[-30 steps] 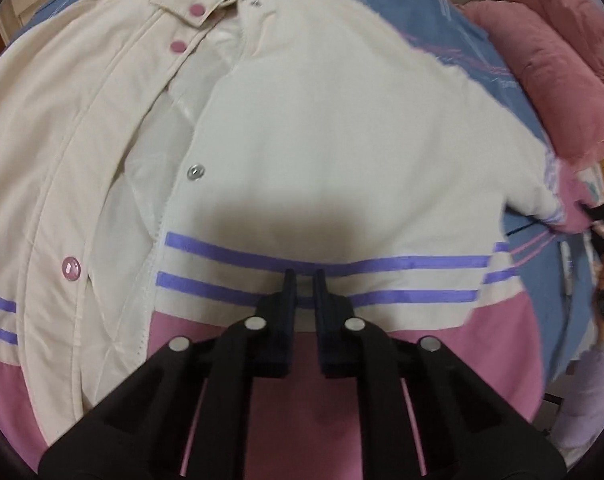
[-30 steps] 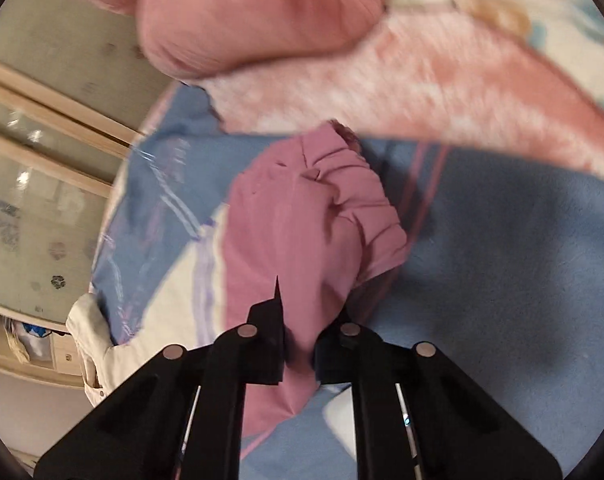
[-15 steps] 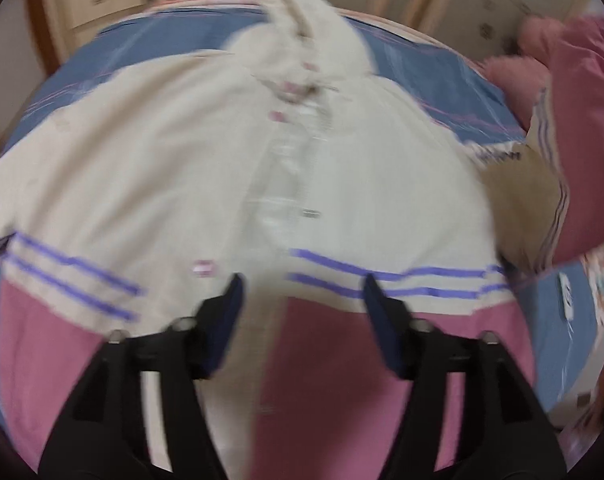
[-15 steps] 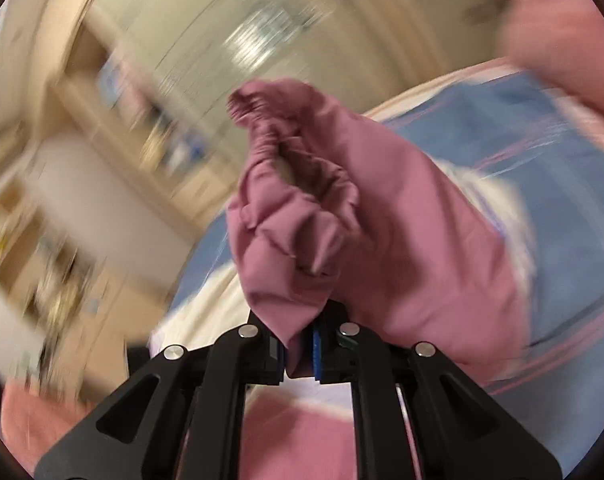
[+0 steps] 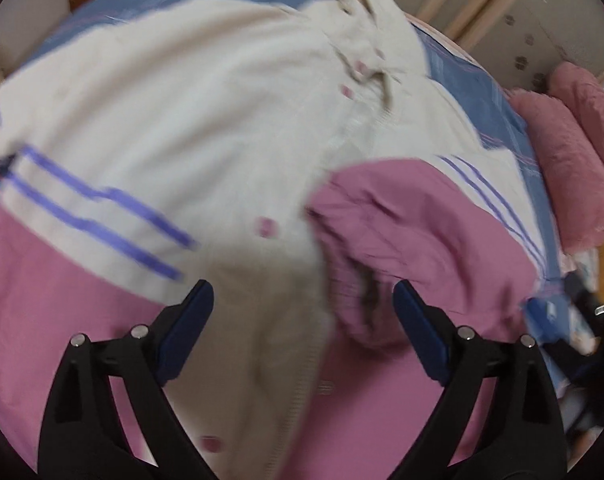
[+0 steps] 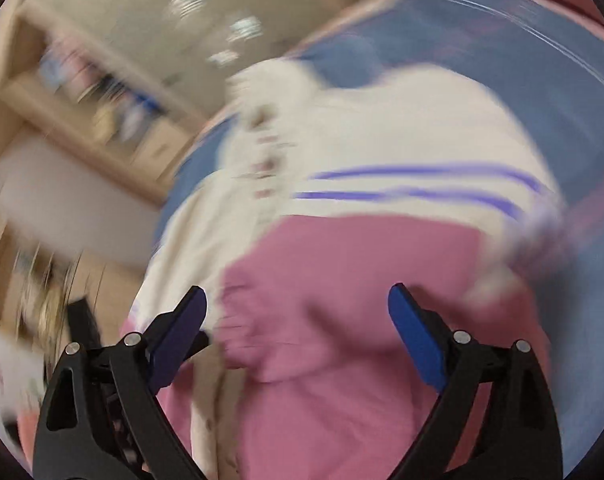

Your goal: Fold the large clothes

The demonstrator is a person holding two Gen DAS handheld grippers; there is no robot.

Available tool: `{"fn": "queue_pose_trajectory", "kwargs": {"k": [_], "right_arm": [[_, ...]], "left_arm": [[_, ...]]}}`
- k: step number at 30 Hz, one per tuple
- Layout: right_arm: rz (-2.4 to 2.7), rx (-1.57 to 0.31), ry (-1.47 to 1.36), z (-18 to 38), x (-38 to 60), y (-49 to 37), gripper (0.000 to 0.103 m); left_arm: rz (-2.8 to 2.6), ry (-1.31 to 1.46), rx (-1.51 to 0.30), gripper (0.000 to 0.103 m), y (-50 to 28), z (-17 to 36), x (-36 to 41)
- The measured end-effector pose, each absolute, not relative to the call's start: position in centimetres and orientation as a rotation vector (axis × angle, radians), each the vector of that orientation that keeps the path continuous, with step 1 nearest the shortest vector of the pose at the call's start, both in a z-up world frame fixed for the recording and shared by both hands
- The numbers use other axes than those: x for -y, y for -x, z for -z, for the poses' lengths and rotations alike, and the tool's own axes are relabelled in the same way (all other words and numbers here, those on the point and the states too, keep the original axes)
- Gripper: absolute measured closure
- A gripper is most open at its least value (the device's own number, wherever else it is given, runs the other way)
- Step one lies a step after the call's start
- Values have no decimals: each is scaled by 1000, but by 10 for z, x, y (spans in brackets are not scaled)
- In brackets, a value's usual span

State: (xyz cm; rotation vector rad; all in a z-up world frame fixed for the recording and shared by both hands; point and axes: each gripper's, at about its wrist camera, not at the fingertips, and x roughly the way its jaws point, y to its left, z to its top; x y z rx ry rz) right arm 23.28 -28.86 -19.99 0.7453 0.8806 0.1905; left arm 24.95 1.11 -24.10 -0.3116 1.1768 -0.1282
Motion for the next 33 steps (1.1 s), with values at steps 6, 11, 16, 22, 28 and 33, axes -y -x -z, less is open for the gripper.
{"fn": "queue_pose_trajectory", "kwargs": {"k": [6,11,16,22,28,33], "right_arm": [[-124,-851,-783,220,278,-208,11],[-198,-850,-842,223,269,-213,11],[-260,-878,-822,218,259,-216,11],[-215,-919,-881,230,276,-212,11],[-219,-928,-917,224,285,-233,11],[-184,-1028,-867,234,272,-249,11]], "left_arm": [[205,179,-1211,60,-261,265,43],[209,204,-1103,81,-263,249,43],[128,274,-1029,84,-272,222,16],[-23,342,-975,83,-272,201,-25],[-22,302,-1048,76,-265,227,-24],[-29,289,-1058,71,-263,233,-27]]}}
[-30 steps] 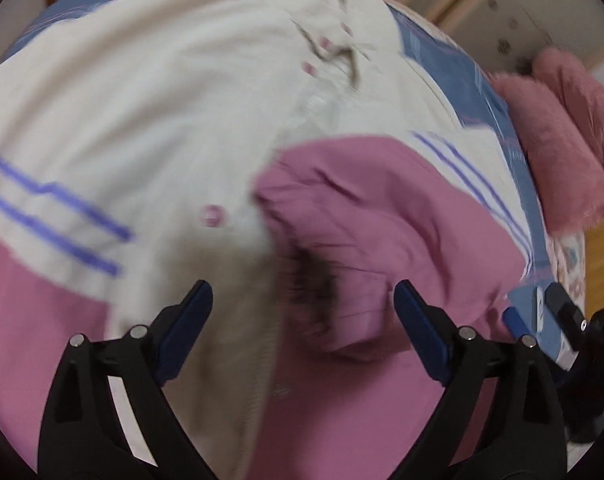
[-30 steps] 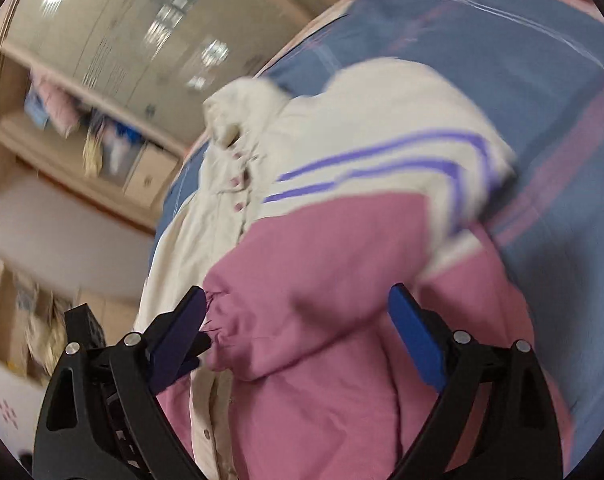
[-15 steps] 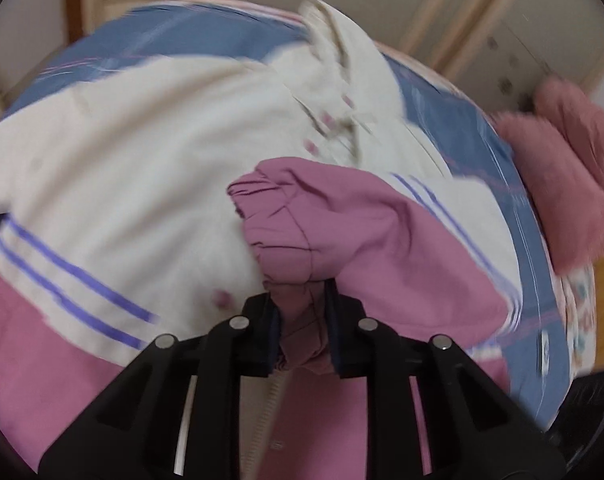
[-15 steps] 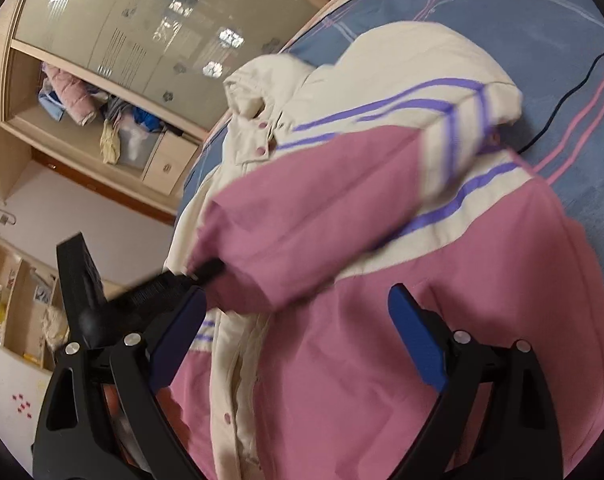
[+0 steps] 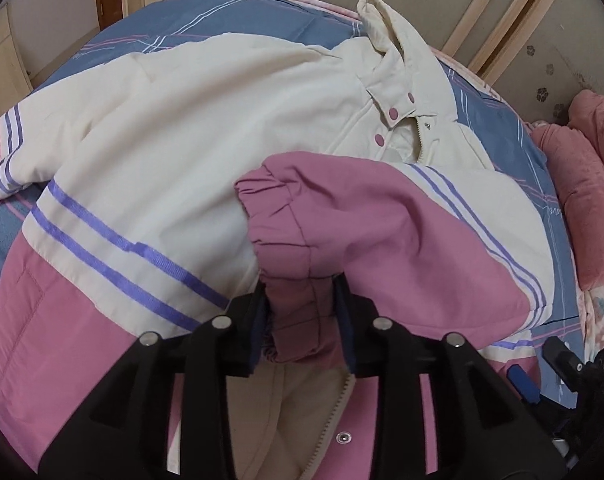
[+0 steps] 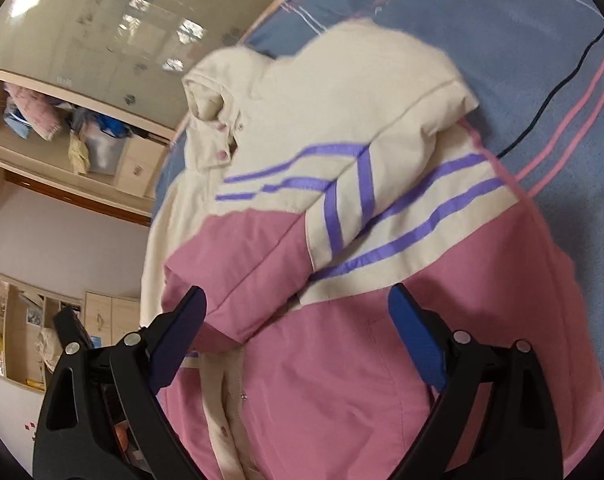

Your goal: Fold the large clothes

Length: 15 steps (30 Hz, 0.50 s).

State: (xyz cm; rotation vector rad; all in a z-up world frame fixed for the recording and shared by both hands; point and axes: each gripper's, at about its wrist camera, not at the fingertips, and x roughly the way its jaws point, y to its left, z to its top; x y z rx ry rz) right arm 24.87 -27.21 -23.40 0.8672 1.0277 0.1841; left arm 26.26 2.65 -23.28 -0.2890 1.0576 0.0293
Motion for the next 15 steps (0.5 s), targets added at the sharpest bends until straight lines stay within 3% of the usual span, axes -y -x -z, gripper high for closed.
{"fn": "queue_pose_trajectory", "kwargs": {"k": [6,15], "right_arm": [[-150,-1053,-960,249,278,-252,11],[-147,-1014,-1026,251,291,-253,10]], "left_arm": [[-35,295,-1026,77,-266,226,-36],[-56,281,-1058,76,-268,235,-51]]}}
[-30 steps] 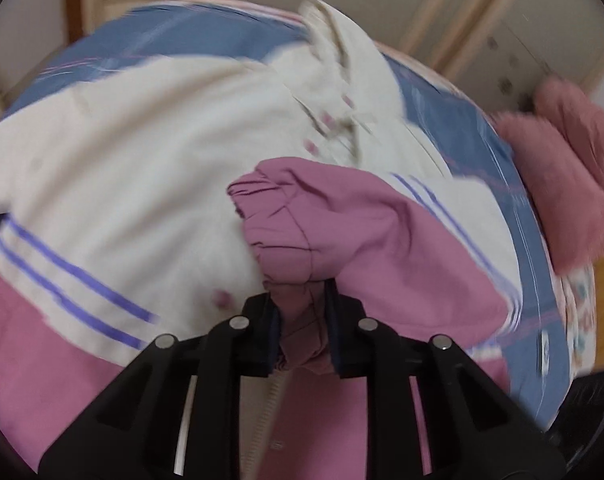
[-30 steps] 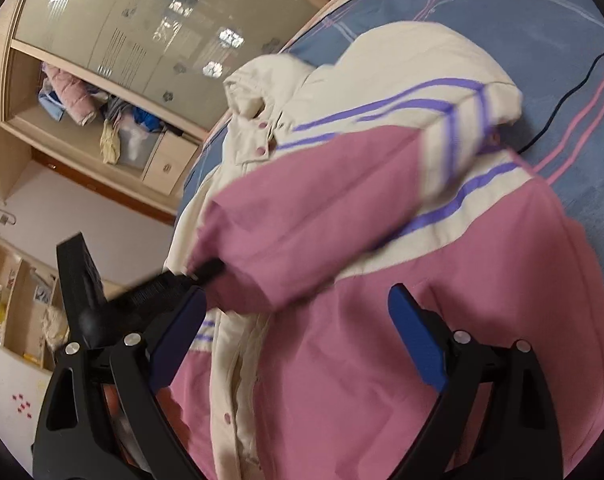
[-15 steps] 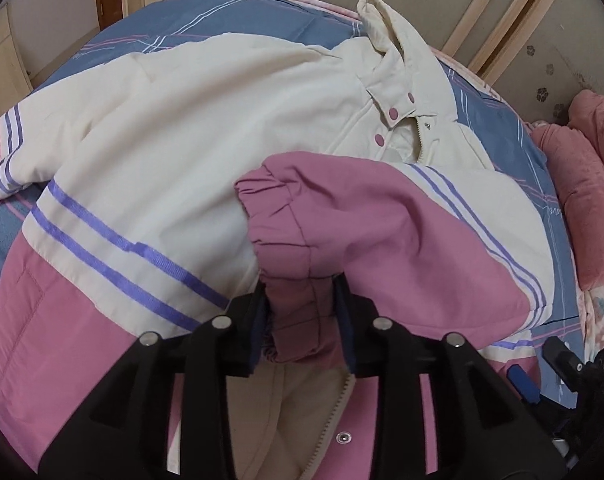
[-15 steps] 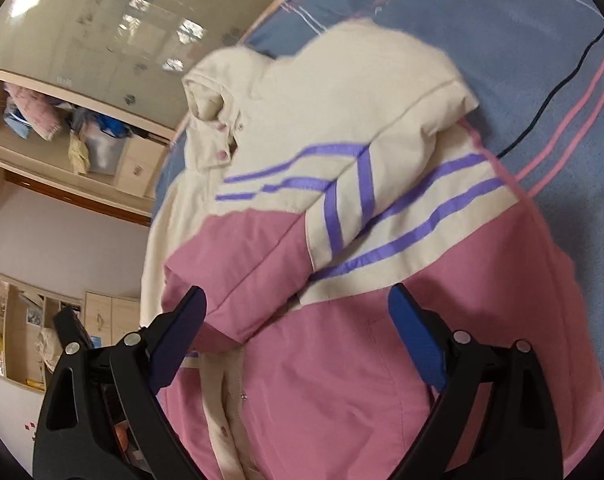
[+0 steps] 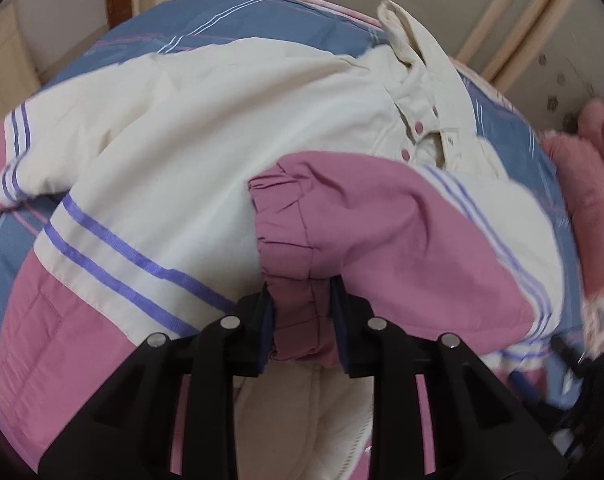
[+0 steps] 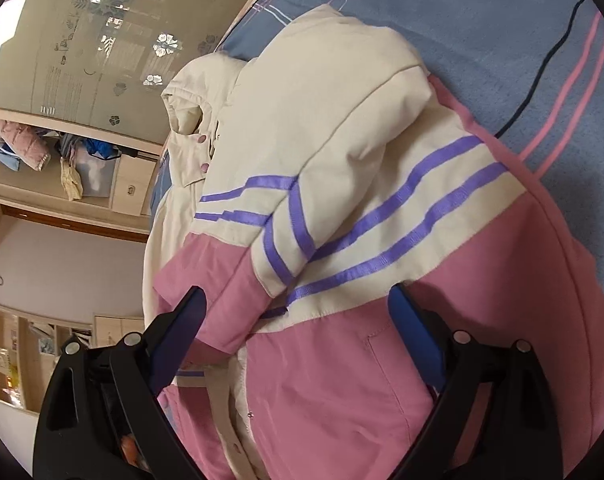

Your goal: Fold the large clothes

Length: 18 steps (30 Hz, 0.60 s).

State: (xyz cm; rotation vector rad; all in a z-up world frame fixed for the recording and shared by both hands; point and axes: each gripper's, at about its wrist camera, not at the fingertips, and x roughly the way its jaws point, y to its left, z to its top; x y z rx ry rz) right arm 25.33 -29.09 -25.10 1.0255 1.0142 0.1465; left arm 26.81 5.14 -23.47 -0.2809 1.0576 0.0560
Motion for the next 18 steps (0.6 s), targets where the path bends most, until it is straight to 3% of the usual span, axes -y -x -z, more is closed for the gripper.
{"fn": "queue_pose_trajectory", "kwargs": {"k": [6,7,8,10,15,16,18], "right_arm": [[-169,-943,-1176,263,312,-267,12],[-118,-920,-1150,260,320,-265,35],[-39,-922,-1098,256,326,-262,69],[27,-878,-1104,254,344,-254,77],[49,-858,-1044,238,353,-247,77],[29,-865,-1032,235,349,-247,72],[-25,-873,-1018,230,341,-249,42]], "left_arm": [[-40,338,-1070,76,-267,236,-60],[-43,337,-1068,76,-267,236,-61],[-51,338,-1062,76,-267,235,-63],[-52,350,-1058,76,-268,236,-66],[-74,340,-1050,75,-271,240,-69],[-78,347,-1050,75,-272,240,-71],[-85,372,-1051,75,-275,241,-78]]}}
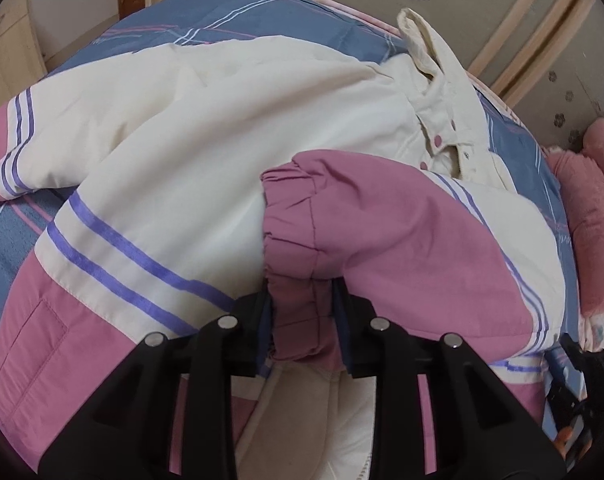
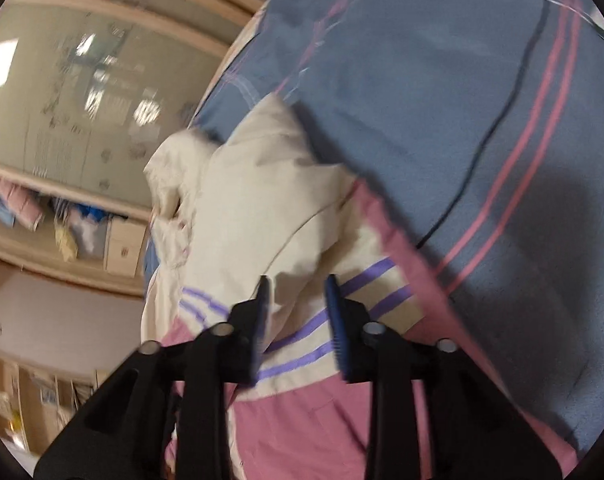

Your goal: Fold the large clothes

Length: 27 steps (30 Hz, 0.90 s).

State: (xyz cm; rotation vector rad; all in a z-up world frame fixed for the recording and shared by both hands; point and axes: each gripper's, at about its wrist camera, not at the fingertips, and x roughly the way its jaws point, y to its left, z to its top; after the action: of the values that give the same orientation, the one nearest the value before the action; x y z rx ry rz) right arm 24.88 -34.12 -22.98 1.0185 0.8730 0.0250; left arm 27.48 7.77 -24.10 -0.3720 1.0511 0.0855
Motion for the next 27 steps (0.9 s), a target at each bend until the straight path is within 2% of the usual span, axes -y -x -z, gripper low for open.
{"fn": "queue_pose_trajectory", "kwargs": {"k": [1,2,11,15,20,23,25,26,27], "right_arm": [[-42,-865,-1019,229,340,-249,26],[-53,-859,-1011,227,337,-249,24],[-24,-903,-1007,240,332,-249,24],[-26,-906,-1013,242,333,-248,24],[-11,-904,-1007,240,331,-244,24],[53,-848,-984,226,331,-235,24],[71,-820,-933,215,328,-235,21],[49,-821,-923,213,326,-238,14],[27,-828,-931,214,325,-241,13]], "left_arm": [[-89,382,-1052,74,-275,242,-81],[-88,381,-1057,74,-276,242,-81],[-111,271,-954,61,-258,207,-75],[-134,223,-901,49,-252,190,-70],[-99,239,-856,42,-248,172,-62],[-10,212,-875,42,-251,175,-40],[10,161,-903,47,-257,184,-21],[25,143,-928,59,-260,190,-14],[48,137,-970,68,-265,200,-6]]}}
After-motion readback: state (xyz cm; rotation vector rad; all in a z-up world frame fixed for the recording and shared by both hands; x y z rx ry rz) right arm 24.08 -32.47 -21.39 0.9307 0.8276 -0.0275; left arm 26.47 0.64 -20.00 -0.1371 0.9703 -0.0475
